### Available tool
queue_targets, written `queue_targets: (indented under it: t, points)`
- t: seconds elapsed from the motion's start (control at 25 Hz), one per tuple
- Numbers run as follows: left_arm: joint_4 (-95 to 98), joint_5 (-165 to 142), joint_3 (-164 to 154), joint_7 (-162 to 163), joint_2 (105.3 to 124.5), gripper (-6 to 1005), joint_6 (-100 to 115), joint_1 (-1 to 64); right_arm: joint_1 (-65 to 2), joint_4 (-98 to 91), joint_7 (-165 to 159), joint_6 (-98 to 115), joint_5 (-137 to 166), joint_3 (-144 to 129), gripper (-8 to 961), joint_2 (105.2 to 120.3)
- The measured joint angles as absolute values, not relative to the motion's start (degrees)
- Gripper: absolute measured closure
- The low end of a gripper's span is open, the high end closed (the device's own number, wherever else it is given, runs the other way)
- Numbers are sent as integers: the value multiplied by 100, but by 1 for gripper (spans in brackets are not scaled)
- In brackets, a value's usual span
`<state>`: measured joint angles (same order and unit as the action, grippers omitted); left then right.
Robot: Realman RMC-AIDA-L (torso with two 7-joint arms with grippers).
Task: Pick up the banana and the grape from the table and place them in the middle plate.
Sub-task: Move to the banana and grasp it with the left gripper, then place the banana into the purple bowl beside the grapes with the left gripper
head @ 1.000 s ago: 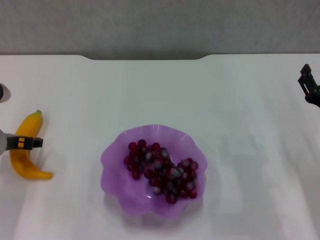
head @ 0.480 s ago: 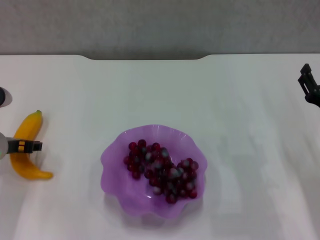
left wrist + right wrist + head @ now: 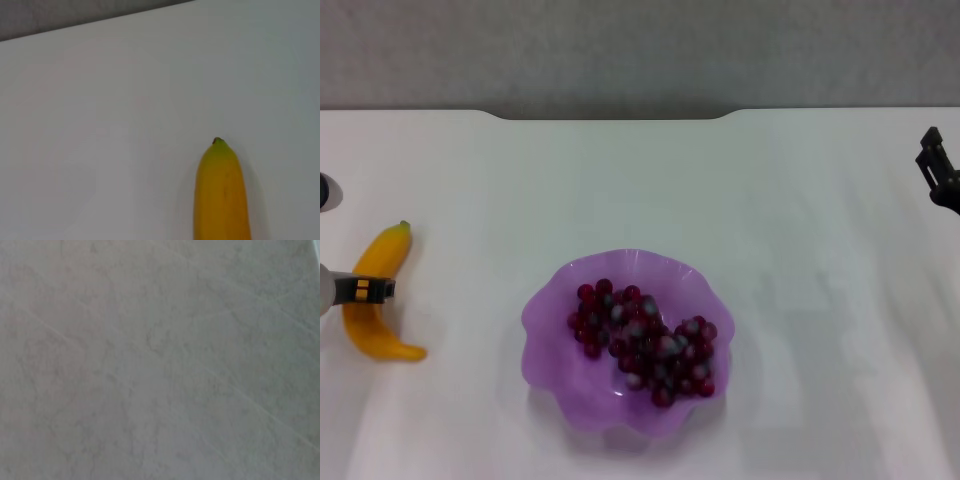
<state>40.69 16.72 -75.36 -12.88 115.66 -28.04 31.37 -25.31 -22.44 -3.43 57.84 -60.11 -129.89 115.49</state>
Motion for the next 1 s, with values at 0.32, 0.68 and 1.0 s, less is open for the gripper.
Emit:
queue_targets:
  t: [0.32, 0.68, 1.0]
  points:
    - [4080, 1587, -7507, -1300, 11568, 514, -2829, 3138, -2487, -2241, -355, 5911, -6012, -12989, 228, 11549]
    - [4610, 1552, -7452, -1269, 11619, 537, -3042, 3046, -2451, -2222, -352, 5915, -6012, -12990, 228, 11548]
    - [6147, 1598, -7647, -1307, 11633, 537, -3820, 2567, -2443, -2211, -349, 5915, -6012, -12989, 228, 11548]
